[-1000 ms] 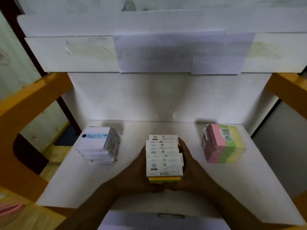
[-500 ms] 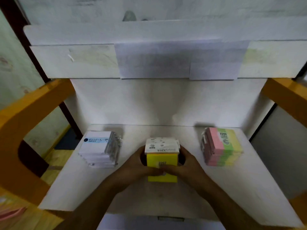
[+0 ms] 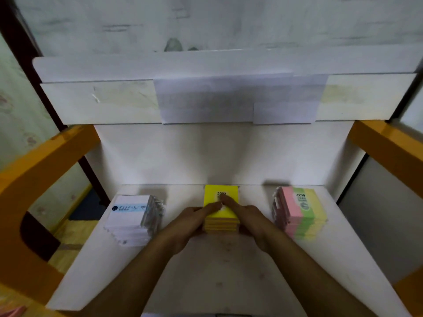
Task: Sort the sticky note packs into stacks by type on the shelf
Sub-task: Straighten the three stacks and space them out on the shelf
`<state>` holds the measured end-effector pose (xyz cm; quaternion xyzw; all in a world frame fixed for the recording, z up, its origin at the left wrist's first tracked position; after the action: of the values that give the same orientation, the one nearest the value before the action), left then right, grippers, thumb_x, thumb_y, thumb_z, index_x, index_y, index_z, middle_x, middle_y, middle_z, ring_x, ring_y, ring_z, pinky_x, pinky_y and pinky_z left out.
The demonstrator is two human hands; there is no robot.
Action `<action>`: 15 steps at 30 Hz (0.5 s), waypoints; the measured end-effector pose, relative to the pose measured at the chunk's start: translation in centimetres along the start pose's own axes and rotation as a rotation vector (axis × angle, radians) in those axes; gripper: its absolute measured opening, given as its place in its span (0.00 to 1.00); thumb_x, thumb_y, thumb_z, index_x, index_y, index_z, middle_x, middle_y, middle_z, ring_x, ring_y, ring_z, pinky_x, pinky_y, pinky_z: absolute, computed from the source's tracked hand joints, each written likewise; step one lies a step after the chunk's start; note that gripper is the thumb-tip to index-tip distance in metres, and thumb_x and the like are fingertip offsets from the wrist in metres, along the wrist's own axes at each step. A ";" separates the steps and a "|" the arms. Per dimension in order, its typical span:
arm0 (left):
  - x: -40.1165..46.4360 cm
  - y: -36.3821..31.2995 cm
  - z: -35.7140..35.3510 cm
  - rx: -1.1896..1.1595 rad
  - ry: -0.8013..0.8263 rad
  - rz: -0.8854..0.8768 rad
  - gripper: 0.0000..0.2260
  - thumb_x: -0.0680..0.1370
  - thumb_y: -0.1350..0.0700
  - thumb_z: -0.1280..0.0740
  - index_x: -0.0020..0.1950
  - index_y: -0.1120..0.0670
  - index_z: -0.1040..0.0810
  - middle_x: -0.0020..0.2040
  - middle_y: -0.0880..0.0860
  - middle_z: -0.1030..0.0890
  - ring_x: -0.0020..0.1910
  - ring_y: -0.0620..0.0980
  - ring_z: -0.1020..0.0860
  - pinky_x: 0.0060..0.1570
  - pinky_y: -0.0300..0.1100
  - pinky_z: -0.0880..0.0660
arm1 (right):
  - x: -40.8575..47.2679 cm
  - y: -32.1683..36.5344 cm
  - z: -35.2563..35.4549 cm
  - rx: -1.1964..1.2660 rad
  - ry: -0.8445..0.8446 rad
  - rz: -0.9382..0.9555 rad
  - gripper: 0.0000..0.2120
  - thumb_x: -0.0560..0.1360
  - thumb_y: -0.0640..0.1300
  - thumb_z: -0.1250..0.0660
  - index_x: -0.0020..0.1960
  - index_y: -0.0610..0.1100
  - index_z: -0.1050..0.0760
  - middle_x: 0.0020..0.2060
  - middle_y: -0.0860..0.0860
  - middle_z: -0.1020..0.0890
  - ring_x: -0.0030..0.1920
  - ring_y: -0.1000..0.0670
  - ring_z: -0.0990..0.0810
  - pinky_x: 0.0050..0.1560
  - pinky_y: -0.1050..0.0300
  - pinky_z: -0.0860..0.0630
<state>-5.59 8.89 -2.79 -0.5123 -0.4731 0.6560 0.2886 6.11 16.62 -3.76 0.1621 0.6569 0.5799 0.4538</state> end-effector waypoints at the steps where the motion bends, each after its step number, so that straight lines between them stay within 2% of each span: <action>1: 0.1 0.1 0.2 0.016 -0.019 0.008 0.17 0.74 0.45 0.31 0.54 0.57 0.17 0.47 0.53 0.14 0.43 0.46 0.16 0.39 0.35 0.23 | 0.0 0.0 0.1 -0.001 0.005 -0.010 0.37 0.59 0.72 0.29 0.50 0.41 0.17 0.43 0.45 0.13 0.46 0.46 0.15 0.57 0.48 0.20; 3: 0.1 0.2 0.3 0.048 -0.055 0.022 0.20 0.73 0.42 0.31 0.53 0.57 0.17 0.47 0.54 0.14 0.46 0.49 0.16 0.43 0.39 0.21 | -0.1 -0.4 0.2 -0.019 0.004 -0.026 0.36 0.60 0.71 0.30 0.50 0.39 0.18 0.42 0.44 0.14 0.43 0.46 0.15 0.51 0.52 0.20; 5: -0.1 0.3 0.6 0.093 -0.107 0.029 0.20 0.72 0.41 0.31 0.50 0.56 0.17 0.45 0.54 0.14 0.44 0.50 0.16 0.47 0.43 0.21 | -0.6 -0.6 -0.1 -0.040 0.004 -0.032 0.37 0.61 0.72 0.31 0.50 0.38 0.18 0.39 0.43 0.16 0.39 0.46 0.18 0.45 0.54 0.23; 7: -0.1 0.8 0.6 0.106 -0.164 0.019 0.18 0.73 0.40 0.32 0.48 0.54 0.17 0.43 0.52 0.14 0.40 0.47 0.16 0.43 0.39 0.21 | -0.7 -0.7 -0.1 -0.053 -0.019 -0.028 0.43 0.58 0.76 0.33 0.50 0.38 0.18 0.38 0.41 0.16 0.38 0.46 0.19 0.43 0.54 0.26; 8: -0.3 0.8 0.6 0.112 -0.198 -0.010 0.20 0.74 0.38 0.33 0.51 0.53 0.17 0.44 0.51 0.14 0.41 0.45 0.16 0.43 0.38 0.21 | -0.7 -0.7 -0.1 -0.047 -0.032 -0.012 0.44 0.58 0.78 0.35 0.51 0.39 0.18 0.41 0.40 0.15 0.39 0.46 0.18 0.43 0.54 0.25; 9: -0.3 1.0 0.6 0.122 -0.222 -0.049 0.25 0.72 0.33 0.35 0.57 0.51 0.19 0.50 0.50 0.15 0.46 0.45 0.17 0.48 0.39 0.22 | -0.9 -0.6 -0.1 -0.025 -0.053 0.011 0.41 0.60 0.77 0.35 0.52 0.41 0.18 0.44 0.42 0.14 0.40 0.47 0.17 0.44 0.53 0.23; 11: -0.9 1.3 1.2 0.145 -0.302 -0.119 0.35 0.70 0.27 0.38 0.69 0.48 0.29 0.64 0.45 0.23 0.61 0.47 0.23 0.63 0.46 0.28 | -1.5 -0.4 0.1 0.084 -0.106 0.102 0.34 0.65 0.72 0.35 0.56 0.46 0.20 0.49 0.49 0.15 0.43 0.52 0.17 0.48 0.55 0.21; 13: -2.4 1.0 1.2 0.060 -0.351 -0.222 0.32 0.75 0.33 0.41 0.74 0.48 0.36 0.68 0.44 0.29 0.67 0.47 0.29 0.69 0.46 0.34 | -2.1 -0.7 0.3 0.197 -0.147 0.201 0.33 0.67 0.69 0.33 0.64 0.50 0.25 0.56 0.53 0.17 0.52 0.55 0.17 0.58 0.52 0.22; 15: -3.3 0.7 0.1 -0.055 -0.296 -0.300 0.30 0.76 0.34 0.42 0.73 0.49 0.34 0.69 0.47 0.27 0.66 0.45 0.27 0.70 0.49 0.33 | -3.0 -0.5 -0.6 0.247 -0.117 0.290 0.25 0.74 0.59 0.34 0.68 0.53 0.29 0.61 0.55 0.20 0.57 0.57 0.19 0.60 0.54 0.23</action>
<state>-4.61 5.76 -2.11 -0.3416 -0.5992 0.6606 0.2964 7.44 13.90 -3.04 0.3428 0.6654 0.5438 0.3795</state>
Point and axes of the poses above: each hand's wrist, its own x-axis towards the middle knuckle, its own z-axis out of the back of the hand, y = z × x, the point moved 9 cm from there along x, towards the middle knuckle
